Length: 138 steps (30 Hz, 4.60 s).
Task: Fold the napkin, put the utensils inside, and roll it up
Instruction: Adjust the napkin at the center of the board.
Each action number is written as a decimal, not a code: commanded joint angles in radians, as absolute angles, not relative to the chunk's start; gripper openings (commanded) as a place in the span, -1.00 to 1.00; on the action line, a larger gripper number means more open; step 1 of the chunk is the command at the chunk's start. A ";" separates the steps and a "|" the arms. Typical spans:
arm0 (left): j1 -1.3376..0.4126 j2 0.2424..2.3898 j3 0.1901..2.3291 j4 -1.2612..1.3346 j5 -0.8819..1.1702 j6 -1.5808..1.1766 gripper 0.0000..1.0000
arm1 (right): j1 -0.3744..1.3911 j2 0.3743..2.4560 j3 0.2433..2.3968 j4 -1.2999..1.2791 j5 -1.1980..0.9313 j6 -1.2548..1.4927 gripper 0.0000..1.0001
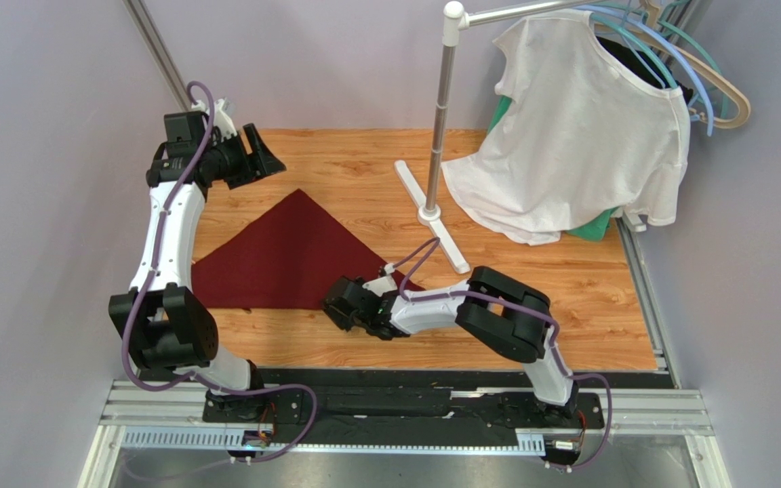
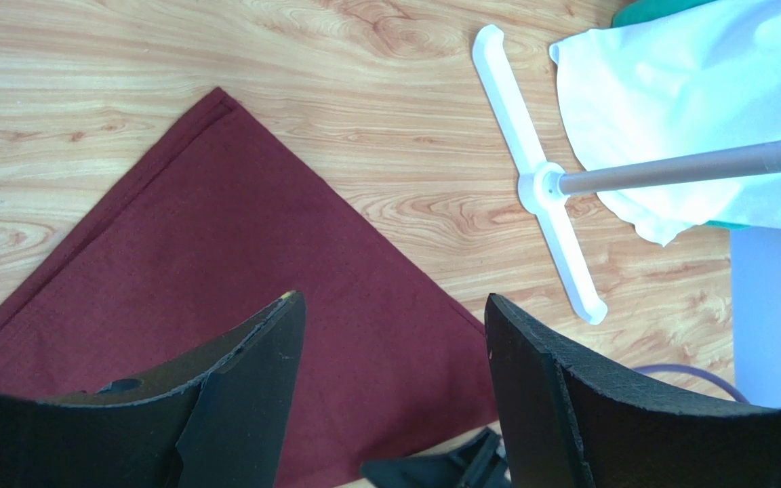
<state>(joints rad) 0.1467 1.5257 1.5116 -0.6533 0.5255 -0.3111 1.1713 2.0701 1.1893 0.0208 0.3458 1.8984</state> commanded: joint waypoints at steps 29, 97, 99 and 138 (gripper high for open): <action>-0.055 1.864 1.572 -0.692 0.270 -0.230 0.42 | 0.681 1.447 0.913 -0.307 -0.285 0.256 0.20; -0.048 2.436 2.121 -0.793 0.111 0.158 -0.33 | 0.666 1.460 0.732 -0.126 -0.301 0.390 0.18; -0.046 2.433 2.122 -0.787 0.110 0.156 -0.31 | 0.666 1.457 0.730 -0.123 -0.302 0.390 0.18; -0.037 2.350 2.111 -0.772 0.083 0.163 -1.00 | 0.666 1.422 0.704 -0.107 -0.270 0.370 0.21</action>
<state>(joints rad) -0.0498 2.4165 2.0975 -0.7738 0.0975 0.1402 0.6689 1.4723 0.7071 -0.1513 -0.2966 0.3958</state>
